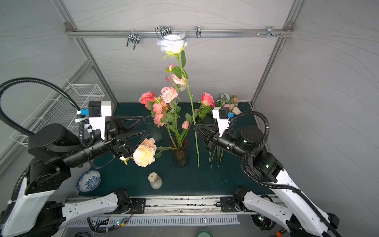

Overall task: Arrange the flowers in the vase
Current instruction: 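Grasp the white rose stem with the left gripper while the right holds it, then open the right gripper and draw it back while the left gripper holds the rose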

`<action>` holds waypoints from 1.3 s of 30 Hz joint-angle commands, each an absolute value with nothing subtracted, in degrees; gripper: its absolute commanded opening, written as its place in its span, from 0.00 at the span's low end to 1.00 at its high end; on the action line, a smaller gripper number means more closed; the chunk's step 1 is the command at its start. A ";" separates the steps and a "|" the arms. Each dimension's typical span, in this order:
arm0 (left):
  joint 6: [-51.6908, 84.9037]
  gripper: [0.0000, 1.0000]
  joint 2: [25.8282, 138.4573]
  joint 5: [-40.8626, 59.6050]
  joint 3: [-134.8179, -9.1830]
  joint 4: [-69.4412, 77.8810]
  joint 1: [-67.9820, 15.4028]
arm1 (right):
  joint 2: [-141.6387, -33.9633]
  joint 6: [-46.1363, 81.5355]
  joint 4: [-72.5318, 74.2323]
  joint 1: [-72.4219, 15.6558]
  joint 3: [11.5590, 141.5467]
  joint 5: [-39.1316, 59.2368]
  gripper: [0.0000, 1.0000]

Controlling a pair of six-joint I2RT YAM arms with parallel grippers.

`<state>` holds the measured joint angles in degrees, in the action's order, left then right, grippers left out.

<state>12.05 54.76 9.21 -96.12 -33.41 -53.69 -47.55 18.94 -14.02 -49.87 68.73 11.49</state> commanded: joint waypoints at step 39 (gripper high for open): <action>1.41 0.00 75.58 4.14 -121.65 -35.05 -53.94 | -40.40 6.99 -17.91 -61.63 65.40 0.83 0.55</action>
